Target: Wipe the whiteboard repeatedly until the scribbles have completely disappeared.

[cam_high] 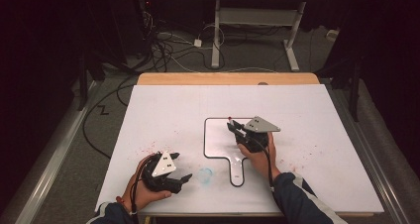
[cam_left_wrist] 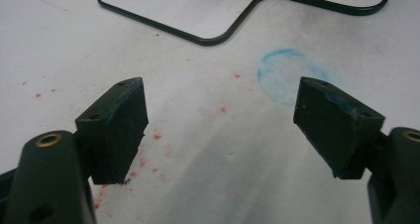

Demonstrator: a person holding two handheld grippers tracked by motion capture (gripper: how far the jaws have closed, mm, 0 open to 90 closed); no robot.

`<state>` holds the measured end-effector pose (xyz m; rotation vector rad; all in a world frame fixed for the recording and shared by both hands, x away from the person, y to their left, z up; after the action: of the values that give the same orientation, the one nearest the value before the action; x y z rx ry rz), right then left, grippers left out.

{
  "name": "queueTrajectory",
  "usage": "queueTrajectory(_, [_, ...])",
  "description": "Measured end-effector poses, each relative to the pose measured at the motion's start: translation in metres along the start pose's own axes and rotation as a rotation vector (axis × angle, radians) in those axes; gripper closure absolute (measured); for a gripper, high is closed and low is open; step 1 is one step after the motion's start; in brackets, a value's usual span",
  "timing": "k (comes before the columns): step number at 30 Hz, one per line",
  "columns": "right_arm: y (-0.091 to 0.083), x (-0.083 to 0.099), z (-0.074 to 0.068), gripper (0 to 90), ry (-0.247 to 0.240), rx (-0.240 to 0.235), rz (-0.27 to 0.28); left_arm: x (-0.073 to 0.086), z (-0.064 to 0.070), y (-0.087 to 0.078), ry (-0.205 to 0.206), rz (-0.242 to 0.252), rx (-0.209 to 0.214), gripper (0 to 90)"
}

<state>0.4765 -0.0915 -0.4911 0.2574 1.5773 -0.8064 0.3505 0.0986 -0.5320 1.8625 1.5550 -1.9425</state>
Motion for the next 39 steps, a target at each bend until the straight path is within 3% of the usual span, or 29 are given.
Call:
queueTrajectory(3, [-0.004,0.001,0.011,82.2,0.012,0.033,-0.004,0.0,0.0,0.0,-0.001,-0.001,0.0,20.4])
queueTrajectory(6, [-0.003,0.001,0.01,82.1,0.008,0.029,-0.006,0.0,0.0,-0.001,0.001,0.001,-0.001,20.4])
queueTrajectory(15, [0.026,-0.009,-0.034,82.1,-0.028,-0.073,-0.01,0.0,0.001,0.0,0.001,0.0,0.002,20.4])
queueTrajectory(19, [0.033,-0.011,-0.044,82.2,-0.036,-0.092,-0.013,0.0,0.0,-0.001,-0.002,0.001,0.002,20.4])
queueTrajectory(22, [0.033,-0.01,-0.04,82.1,-0.049,-0.076,-0.029,0.001,-0.001,-0.002,-0.004,0.004,0.001,20.4])
queueTrajectory(26, [0.03,-0.009,-0.023,82.1,-0.018,-0.038,-0.032,0.0,-0.001,-0.003,-0.005,0.005,-0.002,20.4])
queueTrajectory(28, [0.03,-0.009,-0.025,82.2,-0.021,-0.04,-0.036,0.0,0.0,-0.002,-0.003,0.004,-0.001,20.4])
queueTrajectory(34, [0.036,-0.011,-0.048,82.1,-0.049,-0.101,-0.032,0.0,0.001,-0.001,-0.003,0.003,0.003,20.4])
queueTrajectory(37, [0.031,-0.01,-0.045,82.1,-0.033,-0.101,-0.032,0.001,0.0,-0.001,-0.002,-0.001,0.004,20.4])
queueTrajectory(39, [0.023,-0.007,-0.036,82.1,-0.035,-0.079,-0.037,0.001,0.0,-0.001,-0.001,0.0,0.004,20.4])
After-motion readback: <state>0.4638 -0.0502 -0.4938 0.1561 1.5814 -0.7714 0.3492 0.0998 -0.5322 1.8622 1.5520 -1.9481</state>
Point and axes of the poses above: each handheld gripper's, and its own axes: y roughly forward along the jaws, x roughly out of its underside, z roughly to its right, the point moved 10 cm from there along y, roughly forward along the jaws, and after that the axes turned 9 degrees about -x, right-handed, at the moved point
